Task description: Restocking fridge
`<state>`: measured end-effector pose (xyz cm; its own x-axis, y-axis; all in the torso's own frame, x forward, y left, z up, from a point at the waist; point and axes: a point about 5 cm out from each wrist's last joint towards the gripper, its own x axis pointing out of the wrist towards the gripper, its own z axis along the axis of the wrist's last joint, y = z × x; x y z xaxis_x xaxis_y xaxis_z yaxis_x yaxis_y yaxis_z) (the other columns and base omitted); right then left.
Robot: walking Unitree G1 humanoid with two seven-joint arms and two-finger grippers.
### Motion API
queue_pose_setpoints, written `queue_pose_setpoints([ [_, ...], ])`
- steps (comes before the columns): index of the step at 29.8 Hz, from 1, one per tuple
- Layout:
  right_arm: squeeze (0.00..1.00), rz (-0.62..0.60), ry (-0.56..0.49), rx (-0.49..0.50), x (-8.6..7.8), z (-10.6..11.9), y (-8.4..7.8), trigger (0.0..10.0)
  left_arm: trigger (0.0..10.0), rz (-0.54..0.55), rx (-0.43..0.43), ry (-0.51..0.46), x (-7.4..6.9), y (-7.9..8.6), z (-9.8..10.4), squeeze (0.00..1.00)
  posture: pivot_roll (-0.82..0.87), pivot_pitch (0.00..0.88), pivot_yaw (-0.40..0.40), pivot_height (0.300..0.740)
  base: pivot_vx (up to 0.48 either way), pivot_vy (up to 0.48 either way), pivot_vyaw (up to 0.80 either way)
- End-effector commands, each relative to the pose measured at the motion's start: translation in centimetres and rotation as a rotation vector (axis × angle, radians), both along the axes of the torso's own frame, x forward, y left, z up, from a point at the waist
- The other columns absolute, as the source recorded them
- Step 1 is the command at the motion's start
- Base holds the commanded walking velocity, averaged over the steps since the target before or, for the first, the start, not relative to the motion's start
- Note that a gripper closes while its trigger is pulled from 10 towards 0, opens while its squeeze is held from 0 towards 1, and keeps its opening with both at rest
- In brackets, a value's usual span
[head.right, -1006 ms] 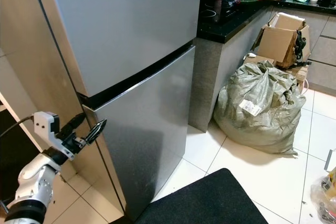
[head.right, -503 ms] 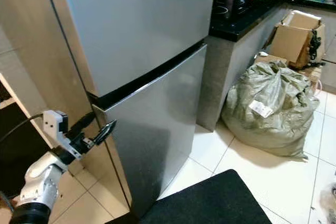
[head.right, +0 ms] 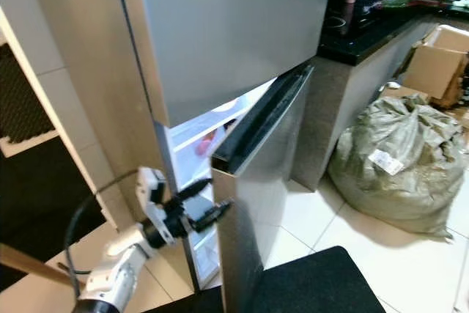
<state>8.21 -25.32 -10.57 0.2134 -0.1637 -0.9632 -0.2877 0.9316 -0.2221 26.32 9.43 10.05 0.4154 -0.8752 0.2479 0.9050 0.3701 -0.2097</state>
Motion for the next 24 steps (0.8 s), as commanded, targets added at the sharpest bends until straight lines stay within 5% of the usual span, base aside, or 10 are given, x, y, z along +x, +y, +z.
queue_pose_setpoints([
  [1, 0.0, 0.009, -0.002, 0.0, 0.1, 0.0, 0.2, 10.0, 10.0, -0.134, -0.05, 0.037, -1.5, -1.6, 0.1, 0.0, -0.05, 0.0, -0.012, 0.74, 0.0, 0.0, 0.0],
  [11, 0.0, 0.013, -0.003, -0.003, 0.1, 0.0, 0.1, 10.0, 10.0, -0.254, -0.044, 0.12, -4.0, -1.6, -1.0, 0.0, -0.05, 0.0, -0.013, 0.74, 0.0, 0.0, 0.0],
  [18, 0.0, 0.015, -0.004, -0.004, 0.2, 0.0, 0.1, 10.0, 10.0, -0.182, 0.009, 0.177, -3.8, -0.4, -2.2, 0.0, -0.05, 0.0, -0.013, 0.74, 0.0, 0.0, 0.0],
  [24, 0.0, 0.013, -0.006, -0.004, 0.2, 0.0, 0.1, 10.0, 10.0, -0.031, 0.148, 0.282, -3.6, 2.0, -5.8, 0.0, -0.05, 0.0, -0.014, 0.74, 0.0, 0.0, 0.0],
])
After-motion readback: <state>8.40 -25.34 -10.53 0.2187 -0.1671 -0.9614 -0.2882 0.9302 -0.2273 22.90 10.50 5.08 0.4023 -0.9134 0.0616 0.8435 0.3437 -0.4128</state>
